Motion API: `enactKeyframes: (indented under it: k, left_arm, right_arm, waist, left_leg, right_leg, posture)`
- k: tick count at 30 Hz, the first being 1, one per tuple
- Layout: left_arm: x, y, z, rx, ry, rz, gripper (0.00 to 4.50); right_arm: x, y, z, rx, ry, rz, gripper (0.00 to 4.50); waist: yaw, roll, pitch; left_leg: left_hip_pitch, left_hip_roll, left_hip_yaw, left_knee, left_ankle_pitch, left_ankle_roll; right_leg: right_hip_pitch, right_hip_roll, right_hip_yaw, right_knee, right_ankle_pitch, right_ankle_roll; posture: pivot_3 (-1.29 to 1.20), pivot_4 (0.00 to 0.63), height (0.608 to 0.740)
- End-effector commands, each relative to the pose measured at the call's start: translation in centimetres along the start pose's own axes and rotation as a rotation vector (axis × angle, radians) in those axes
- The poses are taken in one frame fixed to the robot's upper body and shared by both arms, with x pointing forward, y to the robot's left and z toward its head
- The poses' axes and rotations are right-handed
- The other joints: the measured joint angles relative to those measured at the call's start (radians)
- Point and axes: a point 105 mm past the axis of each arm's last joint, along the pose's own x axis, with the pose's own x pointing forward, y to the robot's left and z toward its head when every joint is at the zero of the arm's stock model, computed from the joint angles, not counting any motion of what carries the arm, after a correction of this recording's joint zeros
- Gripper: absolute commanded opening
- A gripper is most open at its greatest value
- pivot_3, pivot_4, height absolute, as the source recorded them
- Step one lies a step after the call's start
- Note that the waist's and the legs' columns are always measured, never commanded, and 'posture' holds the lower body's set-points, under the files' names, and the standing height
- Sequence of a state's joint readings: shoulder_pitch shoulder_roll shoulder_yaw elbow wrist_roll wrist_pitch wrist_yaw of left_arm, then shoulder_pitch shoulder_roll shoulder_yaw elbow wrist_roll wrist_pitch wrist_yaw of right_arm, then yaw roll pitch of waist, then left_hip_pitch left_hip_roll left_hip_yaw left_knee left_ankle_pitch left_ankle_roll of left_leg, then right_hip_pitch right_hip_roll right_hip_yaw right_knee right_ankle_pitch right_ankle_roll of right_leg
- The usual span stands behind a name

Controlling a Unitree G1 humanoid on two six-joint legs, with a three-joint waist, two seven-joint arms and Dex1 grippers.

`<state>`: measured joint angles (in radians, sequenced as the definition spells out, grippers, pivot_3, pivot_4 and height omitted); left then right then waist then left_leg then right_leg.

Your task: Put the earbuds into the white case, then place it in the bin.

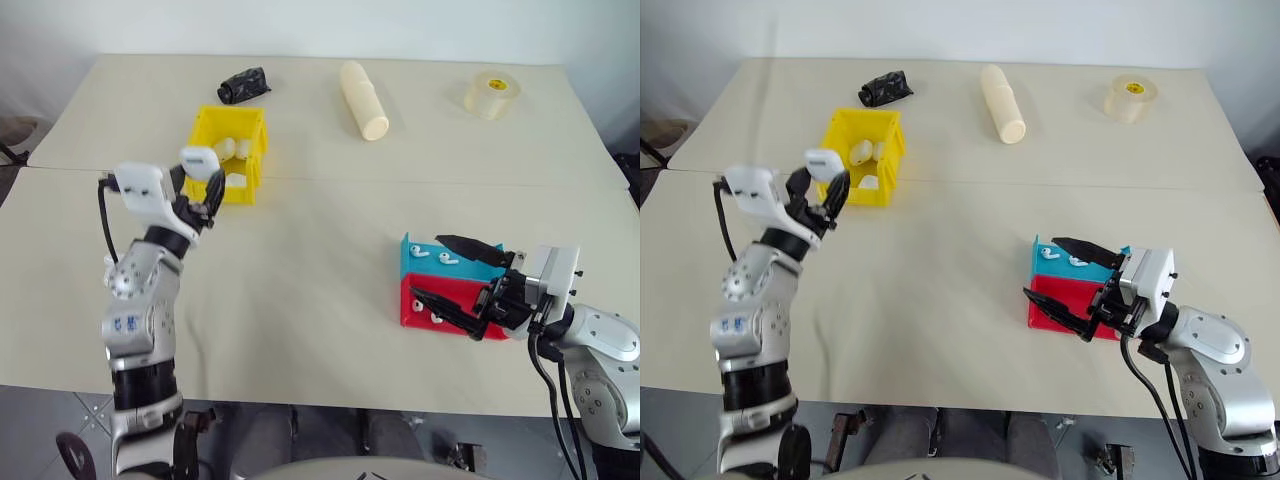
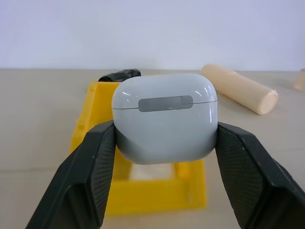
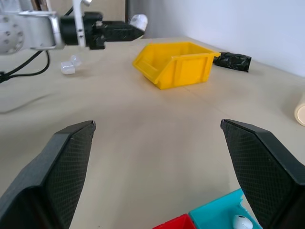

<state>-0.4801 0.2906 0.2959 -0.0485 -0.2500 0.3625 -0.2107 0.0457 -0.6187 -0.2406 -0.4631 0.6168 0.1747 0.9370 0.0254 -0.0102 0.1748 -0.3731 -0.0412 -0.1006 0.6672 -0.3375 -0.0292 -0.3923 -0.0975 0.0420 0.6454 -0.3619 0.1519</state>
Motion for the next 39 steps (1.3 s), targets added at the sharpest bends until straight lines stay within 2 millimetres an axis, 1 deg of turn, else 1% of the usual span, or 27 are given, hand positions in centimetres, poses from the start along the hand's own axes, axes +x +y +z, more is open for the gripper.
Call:
enactKeyframes:
  k: [1,5,8,10,11,13,18,19,21,22,23,25,26,27,28,30,31,32,35,39]
  left_arm:
    - [2.6,0.9,-0.2,-0.027,0.031,-0.013,2.8]
    - [4.6,0.6,-0.5,0.002,0.064,-0.082,2.8]
    - [5.4,0.8,-0.7,0.004,0.078,-0.08,2.8]
    - [5.7,1.7,-0.8,0.026,0.1,-0.018,3.59]
    - [5.8,2.0,-0.9,0.021,0.112,0.007,3.82]
    - [5.8,1.8,-0.6,0.014,0.101,-0.01,4.46]
    - [4.5,1.1,0.0,0.055,0.083,-0.076,4.49]
    - [4.0,0.4,0.3,0.04,0.072,-0.137,4.49]
    - [2.7,-0.3,1.2,0.053,0.031,-0.229,4.49]
    - [1.7,-0.8,1.4,0.07,0.024,-0.302,4.49]
    - [0.7,-0.9,1.6,0.096,0.017,-0.344,4.49]
    - [-1.4,-1.2,1.8,0.091,0.032,-0.461,4.49]
    - [-3.0,-1.9,2.0,0.069,0.029,-0.567,4.49]
    - [-4.9,-2.8,2.5,0.026,0.027,-0.707,4.49]
    - [-6.6,-3.2,2.6,0.01,0.035,-0.803,4.49]
    - [-8.4,-2.1,0.9,0.19,0.123,-0.839,4.49]
    - [-9.1,-1.6,0.4,0.233,0.155,-0.855,4.49]
    - [-9.5,-1.6,0.4,0.234,0.154,-0.875,4.49]
    - [-10.7,-2.4,0.0,0.229,0.192,-0.938,4.49]
    - [-11.2,-3.8,-0.4,0.258,0.181,-0.973,4.49]
  right_arm:
    - [0.4,0.0,0.9,-0.023,-0.028,0.005,4.42]
    - [0.8,0.1,1.2,-0.03,-0.039,0.005,4.42]
    - [1.1,0.0,1.4,-0.036,-0.053,-0.006,4.42]
    - [1.3,0.0,1.5,-0.037,-0.06,-0.009,4.5]
    - [1.4,0.1,1.5,-0.037,-0.061,-0.009,4.5]
    - [1.4,0.1,1.5,-0.036,-0.062,-0.01,4.5]
    - [1.5,0.0,1.5,-0.037,-0.061,-0.018,4.5]
    - [1.5,-0.1,1.5,-0.038,-0.061,-0.018,4.5]
    - [1.4,-0.2,1.4,-0.039,-0.058,-0.016,4.5]
    - [1.4,-0.3,1.4,-0.039,-0.054,-0.011,4.5]
    - [1.4,-0.4,1.4,-0.039,-0.051,-0.007,4.5]
    - [1.2,-0.4,1.3,-0.042,-0.038,0.012,4.5]
    - [1.1,-0.5,1.2,-0.046,-0.029,0.023,4.5]
    - [1.1,-0.6,1.1,-0.048,-0.022,0.032,4.5]
    - [1.0,-0.6,1.1,-0.05,-0.016,0.04,4.5]
    - [0.8,-0.7,0.8,-0.063,0.008,0.073,4.5]
    - [0.7,-0.7,0.8,-0.066,0.018,0.086,4.5]
    - [0.5,-0.8,0.7,-0.066,0.027,0.097,4.5]
    - [-0.2,-0.8,0.3,-0.061,0.067,0.134,4.5]
    - [-1.4,-0.8,-0.3,-0.058,0.129,0.162,4.5]
  waist:
    - [0.0,0.0,0.0]
    - [-0.005,-0.001,0.0]
    - [-0.006,-0.001,0.001]
    - [-0.006,-0.001,0.001]
    - [-0.006,-0.001,0.001]
    - [-0.006,-0.001,0.001]
    - [-0.006,-0.001,0.001]
    - [-0.006,-0.001,0.001]
    - [-0.01,-0.001,0.001]
    - [-0.013,-0.001,0.001]
    - [-0.016,-0.001,0.001]
    - [-0.024,-0.001,0.001]
    - [-0.027,-0.001,0.0]
    - [-0.03,-0.001,0.0]
    - [-0.03,-0.001,0.0]
    - [-0.029,0.0,0.001]
    - [-0.028,0.0,0.001]
    - [-0.028,0.0,0.001]
    - [-0.017,0.0,0.001]
    - [-0.009,0.0,0.001]
  left_leg:
    - [0.0,0.0,0.0,0.0,0.0,0.0]
    - [0.0,-0.001,0.001,-0.001,0.0,0.0]
    - [0.0,-0.001,0.001,-0.001,0.0,0.0]
    - [0.0,0.0,0.001,-0.001,0.0,0.0]
    - [0.0,0.0,0.001,-0.001,0.0,0.0]
    - [0.0,0.0,0.001,0.0,0.0,-0.001]
    - [0.0,0.001,0.001,0.0,0.0,-0.001]
    - [0.0,0.001,0.001,0.0,0.0,-0.001]
    - [0.0,0.002,0.001,0.0,0.0,-0.001]
    - [0.0,0.003,0.001,0.0,0.0,-0.001]
    - [0.0,0.003,0.001,-0.001,0.0,-0.001]
    - [0.0,0.004,0.001,-0.001,0.0,-0.001]
    - [0.0,0.004,0.001,-0.001,0.0,-0.001]
    - [0.0,0.004,0.001,-0.001,0.0,-0.001]
    - [0.0,0.004,0.001,-0.001,0.0,-0.001]
    - [0.0,0.004,0.0,-0.001,0.0,-0.001]
    - [0.001,0.004,0.0,-0.002,0.0,-0.001]
    - [0.001,0.004,0.001,-0.002,0.0,-0.001]
    - [0.002,0.003,0.0,-0.002,0.0,-0.001]
    - [0.001,0.002,0.0,-0.002,-0.001,0.001]
  right_leg:
    - [0.0,0.0,-0.001,0.0,0.0,0.0]
    - [-0.001,0.0,-0.003,0.0,0.0,0.0]
    - [-0.001,-0.001,-0.005,0.001,0.0,0.0]
    - [-0.001,-0.001,-0.006,0.001,0.0,0.0]
    - [-0.001,-0.001,-0.006,0.001,0.0,0.0]
    - [-0.002,-0.001,-0.006,0.001,0.0,0.0]
    - [-0.002,-0.002,-0.006,0.003,0.0,0.0]
    - [-0.002,-0.002,-0.006,0.004,0.0,0.0]
    - [-0.002,-0.002,-0.006,0.006,0.0,0.0]
    - [-0.002,-0.002,-0.006,0.007,0.0,0.0]
    - [-0.002,-0.002,-0.006,0.007,0.0,0.0]
    - [-0.002,-0.003,-0.006,0.006,0.0,0.0]
    - [-0.002,-0.003,-0.006,0.006,0.0,0.0]
    - [-0.002,-0.003,-0.006,0.006,0.0,0.0]
    - [-0.002,-0.003,-0.006,0.006,0.0,0.0]
    - [-0.002,-0.003,-0.006,0.001,0.0,-0.001]
    - [-0.001,-0.003,-0.006,0.0,0.0,-0.001]
    - [0.0,-0.003,-0.006,0.0,0.0,-0.001]
    - [0.001,-0.005,-0.007,-0.001,0.0,-0.001]
    - [0.001,-0.006,-0.007,-0.001,0.0,-0.001]
  posture:
    - [0.0,0.15,0.74]
    - [0.0,0.15,0.74]
    - [0.0,0.15,0.74]
    - [0.0,0.15,0.74]
    - [0.0,0.15,0.74]
    - [0.0,0.15,0.74]
    - [0.0,0.15,0.74]
    - [0.0,0.15,0.74]
    - [0.0,0.15,0.74]
    - [0.0,0.15,0.74]
    - [0.0,0.15,0.74]
    - [0.0,0.15,0.74]
    - [0.0,0.15,0.74]
    - [0.0,0.15,0.74]
    - [0.0,0.15,0.74]
    - [0.0,0.15,0.74]
    - [0.0,0.15,0.74]
    - [0.0,0.15,0.74]
    - [0.0,0.15,0.74]
    - [0.0,0.15,0.74]
